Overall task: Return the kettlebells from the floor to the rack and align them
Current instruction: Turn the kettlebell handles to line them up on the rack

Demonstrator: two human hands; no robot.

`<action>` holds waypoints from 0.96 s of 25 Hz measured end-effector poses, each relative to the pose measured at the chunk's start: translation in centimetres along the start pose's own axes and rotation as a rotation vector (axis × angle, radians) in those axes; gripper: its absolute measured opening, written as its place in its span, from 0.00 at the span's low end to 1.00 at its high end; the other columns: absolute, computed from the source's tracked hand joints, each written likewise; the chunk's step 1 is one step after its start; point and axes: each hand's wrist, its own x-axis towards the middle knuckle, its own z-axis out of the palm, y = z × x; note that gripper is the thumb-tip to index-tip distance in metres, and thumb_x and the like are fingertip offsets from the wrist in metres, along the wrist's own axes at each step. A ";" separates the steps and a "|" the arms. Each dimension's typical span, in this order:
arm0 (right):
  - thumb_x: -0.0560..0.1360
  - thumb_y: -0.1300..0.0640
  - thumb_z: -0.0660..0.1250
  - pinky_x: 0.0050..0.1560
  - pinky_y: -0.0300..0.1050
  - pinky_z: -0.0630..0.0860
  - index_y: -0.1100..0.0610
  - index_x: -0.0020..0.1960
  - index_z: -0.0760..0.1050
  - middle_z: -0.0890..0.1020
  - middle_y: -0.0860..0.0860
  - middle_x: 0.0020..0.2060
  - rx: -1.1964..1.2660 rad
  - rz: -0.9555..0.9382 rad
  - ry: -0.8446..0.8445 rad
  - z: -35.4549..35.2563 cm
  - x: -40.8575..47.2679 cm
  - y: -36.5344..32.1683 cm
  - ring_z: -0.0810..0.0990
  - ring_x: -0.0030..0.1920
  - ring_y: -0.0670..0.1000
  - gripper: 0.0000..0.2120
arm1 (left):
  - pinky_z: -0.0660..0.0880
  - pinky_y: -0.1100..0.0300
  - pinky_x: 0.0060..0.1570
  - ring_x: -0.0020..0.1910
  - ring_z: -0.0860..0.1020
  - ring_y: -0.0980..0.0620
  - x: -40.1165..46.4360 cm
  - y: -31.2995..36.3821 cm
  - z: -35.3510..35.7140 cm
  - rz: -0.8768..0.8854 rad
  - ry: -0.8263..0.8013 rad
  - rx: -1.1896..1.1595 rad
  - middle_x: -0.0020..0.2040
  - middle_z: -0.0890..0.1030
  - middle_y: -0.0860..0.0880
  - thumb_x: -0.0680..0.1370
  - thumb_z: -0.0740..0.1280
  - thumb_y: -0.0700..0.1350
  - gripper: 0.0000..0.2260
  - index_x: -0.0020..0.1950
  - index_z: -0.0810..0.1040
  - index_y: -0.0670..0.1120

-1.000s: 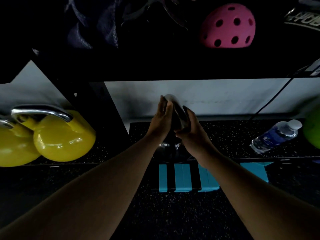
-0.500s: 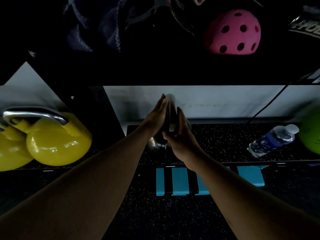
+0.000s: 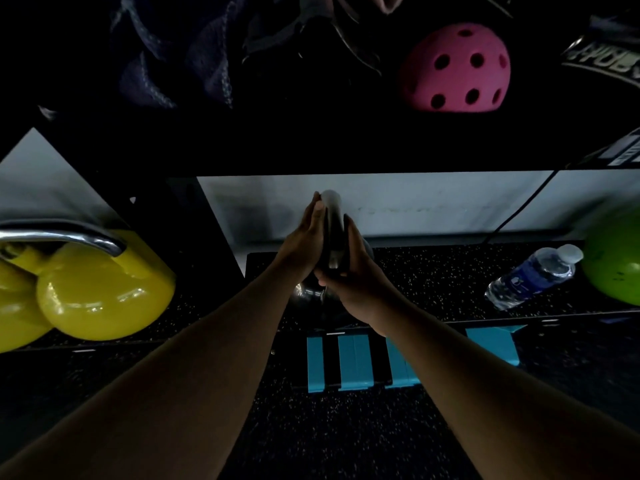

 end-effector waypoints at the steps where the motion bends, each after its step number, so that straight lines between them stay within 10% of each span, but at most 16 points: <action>1: 0.75 0.59 0.70 0.57 0.36 0.73 0.48 0.79 0.40 0.65 0.56 0.73 -0.002 -0.003 -0.002 0.0 0.1 0.2 0.70 0.59 0.40 0.46 | 0.71 0.52 0.58 0.64 0.73 0.40 -0.1 0.1 -0.1 0.011 -0.002 0.014 0.71 0.68 0.36 0.83 0.46 0.59 0.24 0.79 0.52 0.57; 5: 0.73 0.59 0.72 0.64 0.59 0.75 0.46 0.79 0.45 0.67 0.58 0.72 -0.002 -0.039 -0.024 -0.2 0.9 0.8 0.72 0.69 0.55 0.46 | 0.69 0.52 0.58 0.67 0.70 0.37 -0.6 0.4 -0.1 0.032 -0.012 0.054 0.73 0.64 0.36 0.84 0.45 0.57 0.22 0.78 0.48 0.59; 19: 0.74 0.58 0.70 0.60 0.41 0.72 0.46 0.79 0.42 0.65 0.59 0.73 -0.111 -0.043 -0.033 -0.3 1.4 1.7 0.69 0.70 0.55 0.46 | 0.63 0.50 0.67 0.74 0.62 0.38 -1.0 1.0 -1.1 0.083 -0.067 0.114 0.78 0.57 0.38 0.84 0.44 0.55 0.23 0.79 0.47 0.57; 24: 0.74 0.49 0.71 0.58 0.47 0.76 0.48 0.76 0.54 0.76 0.55 0.66 -0.318 -0.116 0.009 -1.6 0.5 1.0 0.77 0.62 0.53 0.38 | 0.75 0.54 0.55 0.58 0.79 0.45 -1.9 0.5 -3.4 0.160 -0.053 0.556 0.66 0.76 0.44 0.84 0.51 0.56 0.21 0.75 0.62 0.51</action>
